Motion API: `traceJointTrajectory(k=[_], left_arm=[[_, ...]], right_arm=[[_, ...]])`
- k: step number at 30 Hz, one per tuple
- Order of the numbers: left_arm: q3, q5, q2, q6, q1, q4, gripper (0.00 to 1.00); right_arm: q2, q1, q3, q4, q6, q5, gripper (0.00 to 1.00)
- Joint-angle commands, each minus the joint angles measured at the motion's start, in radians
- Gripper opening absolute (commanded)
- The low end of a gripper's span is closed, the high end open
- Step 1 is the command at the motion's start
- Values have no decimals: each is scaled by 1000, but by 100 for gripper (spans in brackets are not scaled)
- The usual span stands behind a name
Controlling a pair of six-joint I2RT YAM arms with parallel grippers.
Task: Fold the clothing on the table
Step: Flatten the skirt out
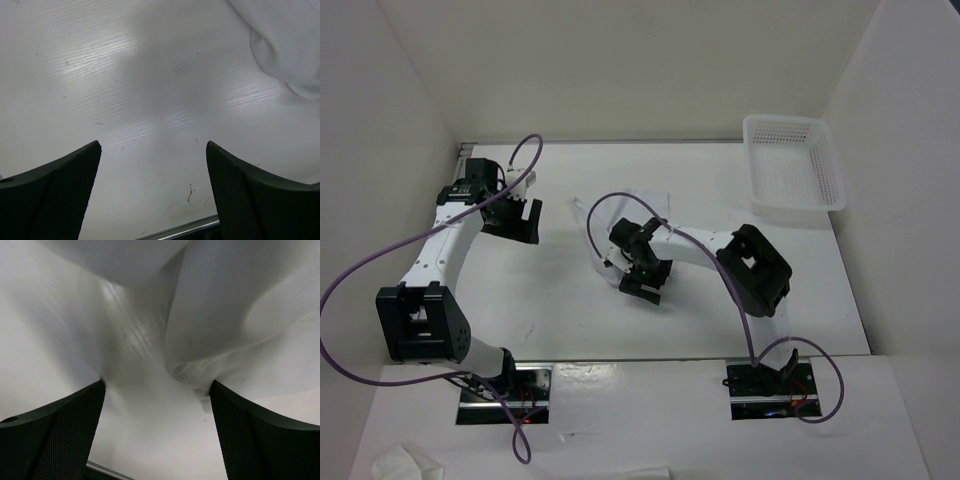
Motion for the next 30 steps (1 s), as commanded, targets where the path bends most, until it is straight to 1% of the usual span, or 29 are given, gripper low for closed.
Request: traceJointTrajectory(k=[1, 4, 6, 7, 8, 10, 11, 15, 18, 22, 25, 28, 29, 30], left_arm=[[36, 17, -24, 1, 6, -3, 92], [26, 17, -24, 1, 6, -3, 92], [26, 8, -24, 10, 6, -12, 92], [26, 8, -24, 10, 6, -12, 92], [26, -1, -24, 10, 6, -12, 92], [26, -1, -24, 10, 6, -12, 92], [26, -10, -24, 19, 6, -12, 92], [26, -10, -24, 20, 6, -12, 92], [26, -19, -24, 20, 6, -12, 92], [26, -19, -24, 29, 6, -12, 92], [26, -19, -24, 29, 6, -12, 92], [26, -29, -24, 29, 6, -12, 92], [26, -29, -24, 29, 6, -12, 92], [26, -29, -24, 29, 6, -12, 92]], right_arm=[[20, -3, -82, 87, 14, 131, 89], [41, -47, -107, 118, -12, 186, 89], [55, -102, -116, 150, -27, 223, 89], [67, -125, -116, 159, -48, 265, 89], [67, -172, -116, 171, -58, 291, 89], [87, -219, -82, 203, -76, 362, 89], [87, -261, -69, 213, -87, 384, 89], [96, -350, 23, 263, -78, 442, 89], [136, -398, 132, 277, -29, 462, 89], [159, -408, 186, 294, 22, 494, 89], [159, -408, 238, 294, 63, 484, 89], [127, -408, 318, 204, 103, 387, 89], [100, -408, 341, 184, 103, 320, 89], [86, -408, 384, 170, 118, 297, 89]])
